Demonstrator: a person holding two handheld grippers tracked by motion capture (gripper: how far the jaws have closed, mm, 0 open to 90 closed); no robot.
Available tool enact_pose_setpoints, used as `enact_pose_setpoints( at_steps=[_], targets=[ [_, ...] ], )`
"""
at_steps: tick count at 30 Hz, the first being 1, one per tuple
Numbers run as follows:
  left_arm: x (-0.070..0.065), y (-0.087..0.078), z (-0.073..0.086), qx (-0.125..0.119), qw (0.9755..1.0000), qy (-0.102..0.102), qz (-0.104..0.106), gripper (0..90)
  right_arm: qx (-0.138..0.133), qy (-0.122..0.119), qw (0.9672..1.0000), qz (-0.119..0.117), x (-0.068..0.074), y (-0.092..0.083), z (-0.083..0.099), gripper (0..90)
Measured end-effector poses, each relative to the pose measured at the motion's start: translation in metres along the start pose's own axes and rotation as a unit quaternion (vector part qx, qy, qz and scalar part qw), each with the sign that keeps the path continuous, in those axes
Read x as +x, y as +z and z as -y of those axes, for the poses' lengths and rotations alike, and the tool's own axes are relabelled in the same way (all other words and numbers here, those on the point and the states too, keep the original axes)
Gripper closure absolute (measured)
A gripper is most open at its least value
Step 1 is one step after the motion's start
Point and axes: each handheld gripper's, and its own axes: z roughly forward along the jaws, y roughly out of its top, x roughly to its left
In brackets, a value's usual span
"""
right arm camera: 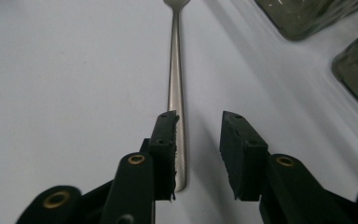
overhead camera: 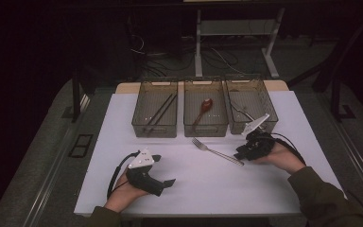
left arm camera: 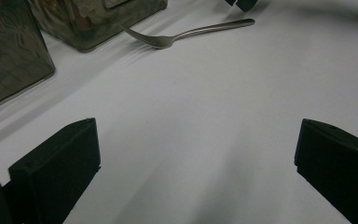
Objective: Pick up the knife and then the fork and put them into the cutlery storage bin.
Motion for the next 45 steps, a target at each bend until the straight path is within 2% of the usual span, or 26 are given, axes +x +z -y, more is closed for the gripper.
enact_pose_setpoints(
  at_steps=[5, 6, 8, 13, 18, 21, 23, 28, 32, 37, 42, 45],
  targets=[
    [0.0, 0.0, 0.0, -0.001, 1.0, 0.0, 0.001, 0.0, 0.033, -0.021, 0.9992, -0.005, 0.004, 0.001, -0.024, 62.1],
    [0.0, -0.001, 0.0, 0.0, 1.0, 0.001, 0.001, 0.0, 0.042, -0.034, 0.9986, -0.001, 0.004, 0.002, -0.029, 61.8],
    [0.0, -0.001, 0.0, 0.0, 1.0, 0.002, 0.001, 0.0, 0.059, -0.044, 0.9973, 0.001, 0.005, 0.004, -0.039, 61.7],
    [-0.001, 0.0, 0.0, -0.003, 1.0, 0.003, 0.002, 0.0, 0.085, -0.055, 0.9949, 0.005, 0.008, 0.012, -0.061, 61.8],
    [-0.001, 0.0, 0.0, -0.005, 1.0, 0.003, 0.004, 0.0, 0.12, -0.064, 0.9906, 0.007, 0.009, 0.027, -0.078, 62.9],
    [-0.001, -0.001, -0.001, -0.003, 1.0, 0.005, 0.005, 0.0, 0.138, -0.066, 0.9882, 0.008, 0.008, 0.036, -0.084, 64.1],
    [-0.001, -0.001, -0.001, -0.004, 1.0, 0.005, 0.004, 0.0, 0.155, -0.069, 0.9855, 0.011, 0.01, 0.043, -0.089, 65.9],
    [-0.002, -0.001, -0.001, -0.002, 1.0, 0.006, 0.005, 0.0, 0.177, -0.076, 0.9812, 0.009, 0.015, 0.056, -0.095, 69.8],
    [-0.002, -0.001, -0.001, -0.002, 1.0, 0.006, 0.006, 0.0, 0.189, -0.079, 0.9788, 0.012, 0.017, 0.062, -0.096, 73.3],
    [-0.002, 0.0, -0.001, -0.001, 1.0, 0.007, 0.006, 0.0, 0.195, -0.081, 0.9772, 0.019, 0.018, 0.064, -0.098, 75.8],
    [-0.002, 0.0, -0.001, -0.002, 1.0, 0.006, 0.006, 0.0, 0.205, -0.098, 0.9732, 0.035, 0.023, 0.066, -0.1, 80.7],
    [-0.003, 0.0, -0.001, -0.002, 1.0, 0.007, 0.006, 0.0, 0.207, -0.098, 0.9726, 0.037, 0.023, 0.066, -0.101, 82.7]
  ],
)
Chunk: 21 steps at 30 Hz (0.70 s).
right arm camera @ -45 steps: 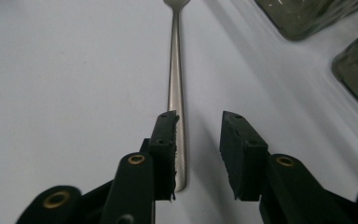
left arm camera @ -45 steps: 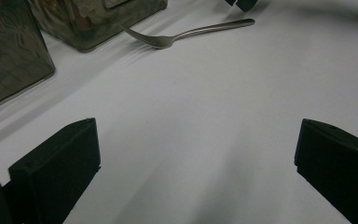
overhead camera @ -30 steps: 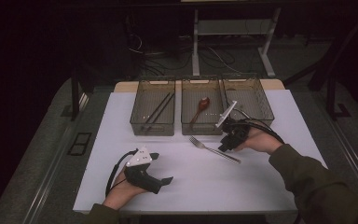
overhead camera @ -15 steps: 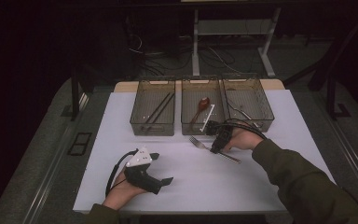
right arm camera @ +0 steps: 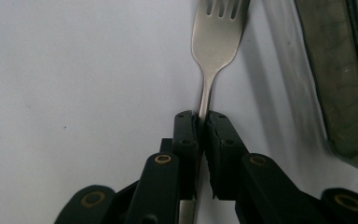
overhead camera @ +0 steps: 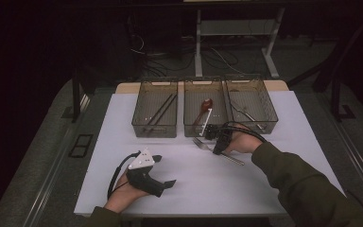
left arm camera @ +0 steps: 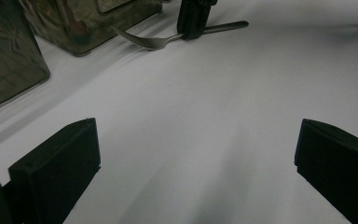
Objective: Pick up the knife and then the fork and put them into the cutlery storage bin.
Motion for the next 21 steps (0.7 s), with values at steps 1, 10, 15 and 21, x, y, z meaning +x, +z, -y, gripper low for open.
enact_pose_setpoints(
  at_steps=[1, 10, 15, 21],
  targets=[
    [0.0001, 0.0, 0.0, 0.0, 1.0, 0.0, 0.0, 0.0, 0.0, -0.001, 1.0, 0.002, -0.0001, 0.0, -0.0001, 83.2],
    [0.0003, 0.0001, 0.0001, 0.0, 1.0, 0.0, 0.0, 0.0, -0.003, -0.001, 1.0, 0.007, 0.0012, -0.0004, 0.0009, 84.1],
    [0.0004, 0.0001, 0.0002, 0.001, 1.0, 0.0, 0.0, 0.0, -0.013, 0.0, 0.9999, 0.002, -0.0003, -0.0015, 0.0037, 84.1],
    [0.0004, 0.0005, 0.0004, 0.001, 1.0, -0.001, 0.0, 0.0, -0.045, 0.01, 0.9989, -0.002, -0.0022, -0.0098, 0.0089, 84.1]
  ],
)
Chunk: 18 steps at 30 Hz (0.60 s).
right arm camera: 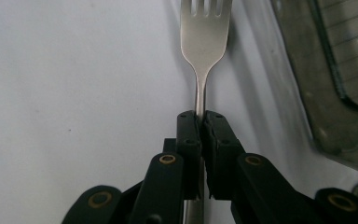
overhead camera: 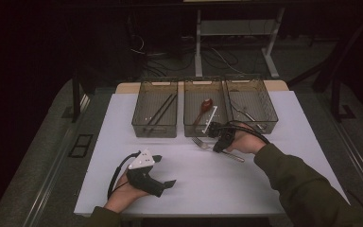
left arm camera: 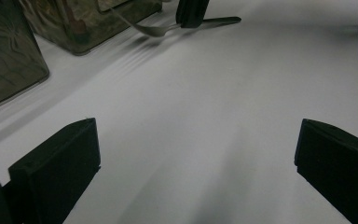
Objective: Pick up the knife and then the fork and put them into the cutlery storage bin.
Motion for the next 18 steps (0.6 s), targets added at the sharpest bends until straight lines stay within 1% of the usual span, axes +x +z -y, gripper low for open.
enact_pose_setpoints(
  at_steps=[1, 5, 6, 7, 8, 10, 11, 13, 15, 16, 18],
  targets=[
    [0.0, 0.0, 0.0, 0.0, 1.0, 0.0, 0.0, 0.0, -0.005, 0.002, 1.0, 0.0, 0.0, -0.002, 0.001, 84.1],
    [0.0, 0.0, 0.0, -0.001, 1.0, -0.002, 0.0, 0.0, -0.044, 0.014, 0.9989, -0.006, -0.003, -0.01, 0.008, 84.2],
    [0.0, 0.0, 0.0, -0.001, 1.0, -0.002, 0.0, 0.0, -0.059, 0.018, 0.998, -0.009, -0.004, -0.013, 0.01, 84.2],
    [0.0, 0.001, 0.0, 0.0, 1.0, 0.0, 0.001, 0.0, -0.067, 0.021, 0.9975, -0.009, -0.005, -0.015, 0.011, 84.2],
    [0.0, 0.001, 0.0, 0.0, 1.0, -0.001, 0.001, 0.0, -0.083, 0.025, 0.9962, -0.011, -0.005, -0.018, 0.014, 84.2],
    [0.0, 0.001, 0.0, -0.001, 1.0, -0.001, 0.001, 0.0, -0.105, 0.033, 0.9939, -0.016, -0.006, -0.022, 0.018, 84.2],
    [0.0, 0.001, 0.0, -0.001, 1.0, -0.001, 0.0, 0.0, -0.121, 0.042, 0.9915, -0.021, -0.005, -0.024, 0.021, 84.2],
    [0.0, 0.001, 0.0, 0.0, 1.0, 0.0, 0.0, 0.0, -0.143, 0.047, 0.9883, -0.023, -0.005, -0.027, 0.027, 84.2],
    [-0.001, 0.001, 0.0, 0.001, 1.0, 0.0, 0.001, 0.0, -0.165, 0.055, 0.9844, -0.024, -0.005, -0.03, 0.031, 84.2],
    [-0.001, 0.002, 0.0, 0.002, 1.0, 0.0, 0.001, 0.0, -0.181, 0.061, 0.9812, -0.027, -0.006, -0.033, 0.035, 84.2],
    [-0.001, 0.002, 0.0, 0.002, 1.0, 0.0, 0.001, 0.0, -0.205, 0.067, 0.9761, -0.026, -0.007, -0.037, 0.041, 84.3]
  ],
)
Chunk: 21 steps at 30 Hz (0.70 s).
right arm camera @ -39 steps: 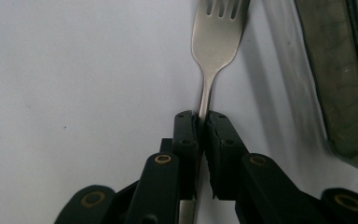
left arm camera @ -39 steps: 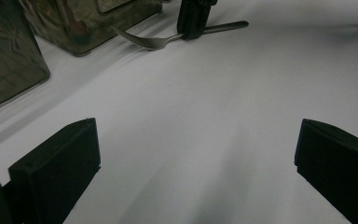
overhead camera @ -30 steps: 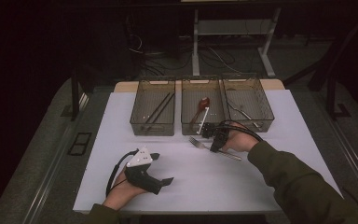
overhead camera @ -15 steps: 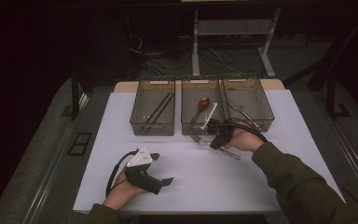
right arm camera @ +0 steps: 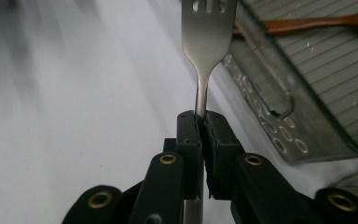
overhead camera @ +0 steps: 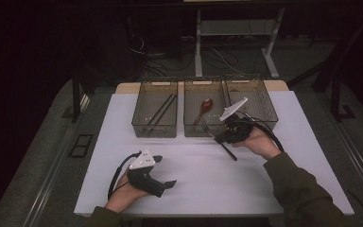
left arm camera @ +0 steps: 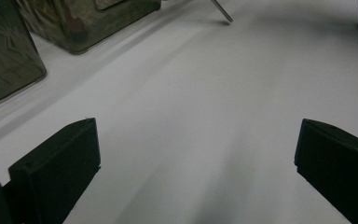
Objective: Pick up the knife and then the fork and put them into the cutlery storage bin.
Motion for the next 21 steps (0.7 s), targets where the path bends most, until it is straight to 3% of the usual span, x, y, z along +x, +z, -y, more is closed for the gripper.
enact_pose_setpoints(
  at_steps=[5, 14, 21],
  targets=[
    [0.0, 0.0, 0.0, 0.0, 1.0, 0.0, 0.0, 0.0, -0.075, 0.021, 0.9969, -0.006, -0.002, -0.014, 0.012, 84.2],
    [0.0, -0.001, 0.0, 0.0, 1.0, 0.003, 0.0, 0.0, -0.134, 0.034, 0.9904, 0.002, -0.007, -0.028, 0.02, 84.2],
    [-0.001, 0.0, 0.0, 0.0, 1.0, 0.004, 0.001, 0.0, -0.16, 0.038, 0.9864, 0.005, -0.01, -0.037, 0.022, 84.2]
  ],
)
